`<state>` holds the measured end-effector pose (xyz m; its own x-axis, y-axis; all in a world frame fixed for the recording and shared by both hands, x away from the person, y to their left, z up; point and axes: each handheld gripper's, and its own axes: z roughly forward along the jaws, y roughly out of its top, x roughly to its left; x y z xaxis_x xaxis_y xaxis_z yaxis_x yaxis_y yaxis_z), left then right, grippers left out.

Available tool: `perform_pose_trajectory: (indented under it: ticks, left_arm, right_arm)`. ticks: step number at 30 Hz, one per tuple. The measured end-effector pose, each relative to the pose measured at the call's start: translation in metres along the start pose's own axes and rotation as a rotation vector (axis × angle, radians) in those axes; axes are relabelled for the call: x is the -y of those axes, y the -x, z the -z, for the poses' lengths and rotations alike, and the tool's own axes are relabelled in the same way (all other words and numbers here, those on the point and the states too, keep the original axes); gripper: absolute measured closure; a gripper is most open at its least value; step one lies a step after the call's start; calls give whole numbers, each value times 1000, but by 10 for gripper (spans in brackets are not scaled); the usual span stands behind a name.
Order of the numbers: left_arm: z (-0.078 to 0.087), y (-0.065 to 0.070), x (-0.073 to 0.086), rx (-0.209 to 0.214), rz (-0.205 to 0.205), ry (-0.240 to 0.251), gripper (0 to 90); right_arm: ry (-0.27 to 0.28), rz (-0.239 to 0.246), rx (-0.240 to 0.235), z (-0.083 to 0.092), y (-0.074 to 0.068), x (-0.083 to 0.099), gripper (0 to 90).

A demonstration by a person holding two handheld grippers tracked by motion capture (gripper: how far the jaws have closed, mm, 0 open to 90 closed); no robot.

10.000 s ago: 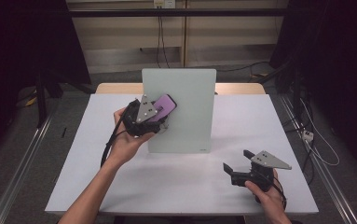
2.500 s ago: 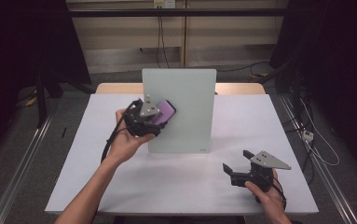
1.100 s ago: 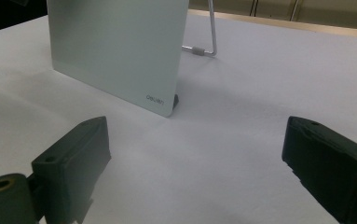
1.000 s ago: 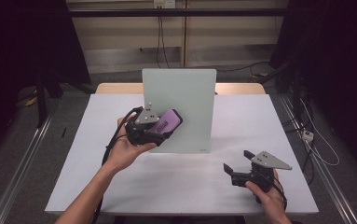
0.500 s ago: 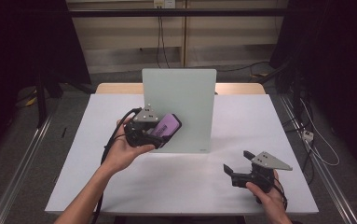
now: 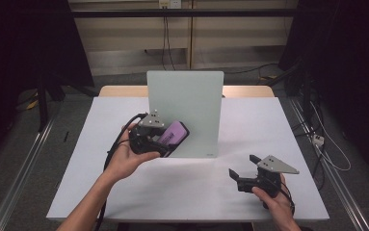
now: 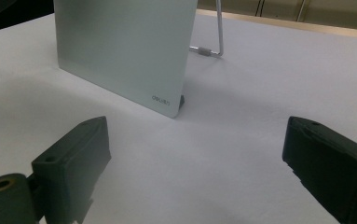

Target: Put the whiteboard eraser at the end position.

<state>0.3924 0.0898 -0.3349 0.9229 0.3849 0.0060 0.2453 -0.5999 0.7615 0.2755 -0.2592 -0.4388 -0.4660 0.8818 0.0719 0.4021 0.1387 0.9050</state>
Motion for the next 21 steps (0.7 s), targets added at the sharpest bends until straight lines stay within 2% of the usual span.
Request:
perform_pose_trajectory:
  ticks: [5,6,7,13,16,21]
  left_arm:
    - [-11,2,3,47,-19,-70,410]
    - [-13,3,3,55,-33,-90,410]
    - [-16,5,4,48,-48,-109,410]
    - [-33,16,8,83,-90,-200,410]
    - [-39,20,9,97,-126,-242,410]
    - [-48,23,13,116,-145,-291,410]
  right_arm:
    - [6,-3,-3,2,1,0,71]
    - [6,-3,-3,2,1,0,71]
    - [6,-6,-3,1,1,0,71]
    - [4,-5,-4,0,0,0,71]
    - [6,-6,-3,1,0,0,70]
    - [5,-2,-1,2,1,1,70]
